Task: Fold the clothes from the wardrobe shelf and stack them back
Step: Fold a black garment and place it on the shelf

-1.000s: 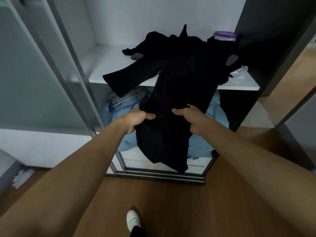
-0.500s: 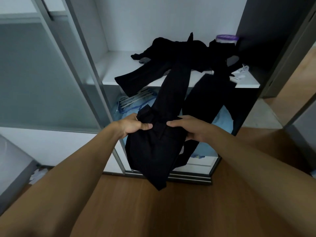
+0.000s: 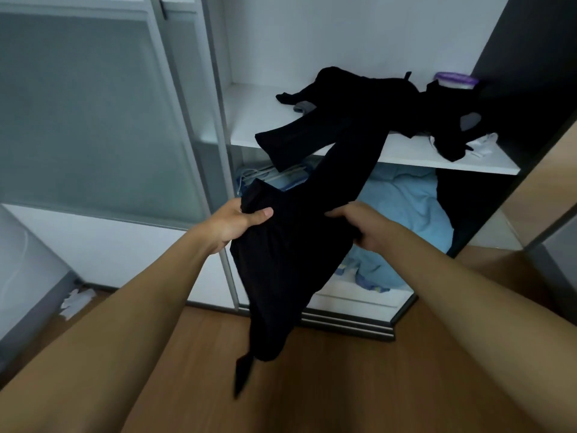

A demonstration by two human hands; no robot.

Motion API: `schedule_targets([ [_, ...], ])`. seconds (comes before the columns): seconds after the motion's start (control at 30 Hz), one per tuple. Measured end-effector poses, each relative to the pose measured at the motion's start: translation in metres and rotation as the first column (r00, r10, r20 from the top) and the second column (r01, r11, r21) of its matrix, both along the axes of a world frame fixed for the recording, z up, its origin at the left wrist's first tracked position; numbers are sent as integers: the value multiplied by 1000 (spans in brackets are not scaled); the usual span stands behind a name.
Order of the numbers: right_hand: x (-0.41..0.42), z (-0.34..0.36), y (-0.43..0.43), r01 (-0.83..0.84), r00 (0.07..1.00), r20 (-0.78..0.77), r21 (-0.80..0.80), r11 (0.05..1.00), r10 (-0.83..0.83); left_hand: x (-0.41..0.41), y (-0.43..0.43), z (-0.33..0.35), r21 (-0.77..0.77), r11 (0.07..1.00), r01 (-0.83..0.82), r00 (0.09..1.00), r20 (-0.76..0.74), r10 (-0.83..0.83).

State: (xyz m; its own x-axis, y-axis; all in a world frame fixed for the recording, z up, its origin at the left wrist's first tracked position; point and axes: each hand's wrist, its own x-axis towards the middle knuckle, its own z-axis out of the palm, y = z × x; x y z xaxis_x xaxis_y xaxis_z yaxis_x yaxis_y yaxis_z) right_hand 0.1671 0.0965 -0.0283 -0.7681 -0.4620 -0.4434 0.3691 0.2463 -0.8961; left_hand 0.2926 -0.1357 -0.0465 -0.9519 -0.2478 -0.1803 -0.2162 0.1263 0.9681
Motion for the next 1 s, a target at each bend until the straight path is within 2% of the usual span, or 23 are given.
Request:
schedule_targets([
  [0.07, 6, 4, -10, 60, 998, -2, 2, 998, -60, 3, -7, -4, -29, 997, -71, 997, -7, 70],
  [0.17, 9, 9, -18, 237, 971, 24, -21, 971, -237, 2, -20, -7, -47, 975, -216, 975, -66, 213],
  [0.3, 8, 4, -6, 515, 854, 147, -109, 850, -498, 2, -48, -7, -8, 944, -329, 938, -117, 326],
  [0.47, 21, -16, 0, 692, 719, 262, -179, 699, -644, -4, -57, -22, -241, 969, -57, 998, 15, 63],
  [0.7, 44, 23, -9, 784, 615, 283, -321, 531, -736, -24, -26, -29, -536, 825, 180, 983, 84, -161],
  [0.87, 48, 49, -11, 760, 635, 298, -406, 508, -713, -46, 14, -10, -571, 683, 456, 867, 113, -485],
  [1.0, 47, 58, -5, 735, 658, 284, -444, 512, -698, -60, 33, -10, -673, 602, 430, 863, 111, -493],
])
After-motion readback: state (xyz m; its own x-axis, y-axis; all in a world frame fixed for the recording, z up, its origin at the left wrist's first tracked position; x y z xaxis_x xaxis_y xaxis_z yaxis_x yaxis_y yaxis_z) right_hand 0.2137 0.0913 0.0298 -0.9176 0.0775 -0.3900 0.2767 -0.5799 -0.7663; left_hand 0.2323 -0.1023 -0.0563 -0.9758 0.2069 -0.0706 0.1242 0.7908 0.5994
